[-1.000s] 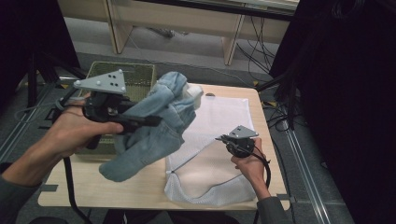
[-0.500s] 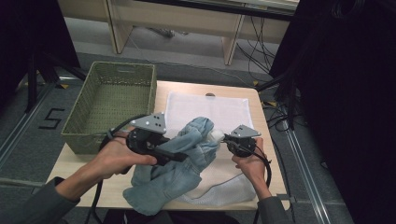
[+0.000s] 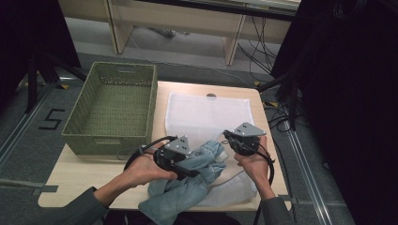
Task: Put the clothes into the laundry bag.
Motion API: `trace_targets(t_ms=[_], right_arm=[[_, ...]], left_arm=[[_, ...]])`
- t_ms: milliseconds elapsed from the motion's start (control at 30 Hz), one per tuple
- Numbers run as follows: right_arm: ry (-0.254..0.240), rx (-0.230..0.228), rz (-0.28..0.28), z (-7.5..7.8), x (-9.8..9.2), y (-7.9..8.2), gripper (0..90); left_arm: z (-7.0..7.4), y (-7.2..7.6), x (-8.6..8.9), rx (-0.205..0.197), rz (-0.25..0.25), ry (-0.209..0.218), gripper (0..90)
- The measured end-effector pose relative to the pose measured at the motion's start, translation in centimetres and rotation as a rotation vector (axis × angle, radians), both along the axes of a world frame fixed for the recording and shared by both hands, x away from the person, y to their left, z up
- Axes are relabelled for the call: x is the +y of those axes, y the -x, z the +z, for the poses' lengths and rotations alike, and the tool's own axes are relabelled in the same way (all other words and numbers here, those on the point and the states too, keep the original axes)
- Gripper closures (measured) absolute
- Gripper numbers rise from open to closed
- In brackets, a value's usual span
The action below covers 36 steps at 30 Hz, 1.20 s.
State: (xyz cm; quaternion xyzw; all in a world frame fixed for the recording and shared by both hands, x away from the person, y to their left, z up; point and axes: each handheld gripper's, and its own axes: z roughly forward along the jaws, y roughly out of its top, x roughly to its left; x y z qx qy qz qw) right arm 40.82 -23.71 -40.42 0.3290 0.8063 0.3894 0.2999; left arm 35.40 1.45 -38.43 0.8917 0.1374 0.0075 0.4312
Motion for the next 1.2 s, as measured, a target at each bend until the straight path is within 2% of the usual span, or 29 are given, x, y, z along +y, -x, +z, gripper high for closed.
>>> trace_targets(t_ms=[33, 200, 300, 367, 400, 500, 600, 667, 767, 833, 900, 933, 1033, 1100, 1133, 1167, 1200], right_arm=[[0.009, -0.019, 0.013, 0.2, 0.1, 0.0, 90.0], [0.001, -0.049, 0.020, 0.9, 0.6, 0.5, 90.0], [0.002, -0.056, 0.031, 1.3, 0.9, 0.7, 90.0], [0.005, -0.066, 0.031, 1.3, 1.1, 0.8, 90.0], [0.013, -0.056, 0.039, 1.5, 1.1, 0.9, 90.0], [0.007, -0.069, 0.035, 1.5, 1.4, 1.0, 90.0], [0.016, -0.059, 0.050, 1.6, 1.5, 1.0, 90.0], [0.018, -0.057, 0.048, 1.5, 1.6, 1.1, 90.0], [0.021, -0.063, 0.048, 1.4, 1.6, 1.1, 90.0], [0.019, -0.065, 0.053, 1.3, 1.6, 1.1, 90.0], [0.018, -0.064, 0.046, 1.2, 1.5, 1.1, 90.0], [0.019, -0.061, 0.047, 1.2, 1.4, 1.1, 90.0], [0.015, -0.063, 0.043, 1.2, 1.3, 1.1, 90.0], [0.010, -0.054, 0.045, 1.2, 1.4, 1.1, 90.0], [0.010, -0.047, 0.050, 1.2, 1.4, 1.2, 90.0], [0.021, -0.065, 0.054, 1.3, 1.4, 1.1, 90.0], [0.006, -0.053, 0.039, 1.3, 1.5, 1.2, 90.0]], left_arm=[[-0.2, -0.2, -0.4, -0.004, -0.003, -0.008, 64.8], [-1.7, -1.3, -2.5, 0.015, -0.001, -0.040, 64.7], [-2.7, -2.1, -3.5, 0.027, -0.002, -0.054, 64.5], [-3.4, -2.7, -4.0, 0.028, 0.014, -0.065, 64.2], [-4.0, -3.0, -4.3, 0.037, 0.032, -0.070, 64.1], [-5.2, -3.7, -5.0, 0.060, 0.033, -0.077, 62.9], [-6.7, -4.2, -5.9, 0.061, 0.064, -0.100, 57.7], [-7.3, -4.4, -6.3, 0.087, 0.082, -0.084, 50.6], [-6.9, -4.4, -6.1, 0.100, 0.089, -0.058, 37.6], [-6.1, -4.3, -5.6, 0.098, 0.125, -0.026, 27.0], [-5.0, -4.3, -4.9, 0.108, 0.126, 0.001, 25.2], [-4.3, -4.3, -4.3, 0.108, 0.131, 0.031, 24.0], [-2.9, -4.5, -3.1, 0.103, 0.142, 0.068, 20.9], [-2.3, -4.6, -2.2, 0.098, 0.151, 0.072, 19.9], [-2.1, -4.6, -1.7, 0.100, 0.155, 0.063, 20.1], [-2.0, -4.6, -1.1, 0.095, 0.156, 0.050, 19.8], [-2.0, -4.6, -0.6, 0.095, 0.161, 0.050, 19.5]])
